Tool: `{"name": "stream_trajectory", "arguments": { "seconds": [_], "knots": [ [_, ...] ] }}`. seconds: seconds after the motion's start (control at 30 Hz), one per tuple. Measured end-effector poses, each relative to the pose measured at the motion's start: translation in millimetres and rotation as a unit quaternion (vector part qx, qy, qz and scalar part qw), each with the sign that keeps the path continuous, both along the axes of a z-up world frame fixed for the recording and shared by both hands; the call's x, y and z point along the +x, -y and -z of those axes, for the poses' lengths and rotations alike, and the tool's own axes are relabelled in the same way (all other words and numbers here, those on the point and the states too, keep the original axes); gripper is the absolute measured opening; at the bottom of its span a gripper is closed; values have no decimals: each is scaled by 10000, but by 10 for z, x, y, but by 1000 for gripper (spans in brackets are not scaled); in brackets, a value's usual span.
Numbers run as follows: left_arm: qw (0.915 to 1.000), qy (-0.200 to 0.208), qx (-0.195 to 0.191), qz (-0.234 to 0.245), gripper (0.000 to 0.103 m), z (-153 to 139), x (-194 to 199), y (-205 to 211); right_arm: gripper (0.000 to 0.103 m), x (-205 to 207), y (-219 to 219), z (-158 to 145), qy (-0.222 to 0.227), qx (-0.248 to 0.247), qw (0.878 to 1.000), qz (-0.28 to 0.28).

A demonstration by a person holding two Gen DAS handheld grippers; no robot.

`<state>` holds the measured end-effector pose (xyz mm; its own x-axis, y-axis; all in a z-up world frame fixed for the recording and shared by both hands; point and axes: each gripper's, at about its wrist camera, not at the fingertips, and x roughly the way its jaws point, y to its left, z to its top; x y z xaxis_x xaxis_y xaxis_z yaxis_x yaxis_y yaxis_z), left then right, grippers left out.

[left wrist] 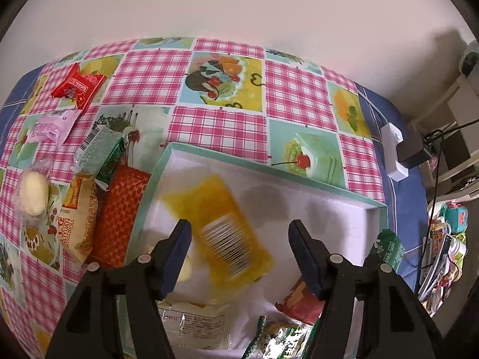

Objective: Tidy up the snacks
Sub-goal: 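Carry the jelly bag and green pack into the tray and open both tools, then move both tools back over the snacks toward the bun and swiss roll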

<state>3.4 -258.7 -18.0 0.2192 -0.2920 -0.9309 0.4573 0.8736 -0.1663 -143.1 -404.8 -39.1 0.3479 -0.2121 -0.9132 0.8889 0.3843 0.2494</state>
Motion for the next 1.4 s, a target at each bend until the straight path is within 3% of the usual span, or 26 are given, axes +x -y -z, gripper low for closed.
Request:
{"name": "stream_trajectory", "arguments": {
  "seconds": [0.2, 0.27, 0.57, 0.63, 0.67, 0.77, 0.97, 1.1, 1.4],
  "knots": [
    [9999, 158, 42, -21, 70, -63, -23, -83, 43, 0, 19, 25, -80, -19, 10000, -35],
    [9997, 217, 95, -74, 76, -73, -20, -139, 43, -6, 22, 9, -95, -68, 9999, -36],
    [9972, 501, 331, -442, 78, -91, 17, -628, 45, 5, -50, -85, -192, -172, 9995, -178],
    [9963, 516, 356, -580, 78, -98, 45, -780, 52, 19, -93, -116, -152, -183, 9994, -239],
    [9958, 514, 368, -655, 79, -100, 61, -854, 61, 31, -118, -132, -126, -204, 9993, -282],
    [9941, 529, 434, -846, 94, -93, 95, -1079, 65, 84, -213, -175, -78, -261, 9986, -445],
    [9902, 572, 569, -1144, 94, -72, 167, -1493, 76, 160, -384, -232, -56, -339, 9975, -620],
    [9871, 572, 583, -1376, 94, -39, 216, -1767, 90, 185, -471, -291, -31, -448, 9966, -693],
    [9817, 278, 509, -1815, 94, 43, 369, -2112, 102, 256, -637, -412, -105, -725, 9941, -802]
  ]
}}
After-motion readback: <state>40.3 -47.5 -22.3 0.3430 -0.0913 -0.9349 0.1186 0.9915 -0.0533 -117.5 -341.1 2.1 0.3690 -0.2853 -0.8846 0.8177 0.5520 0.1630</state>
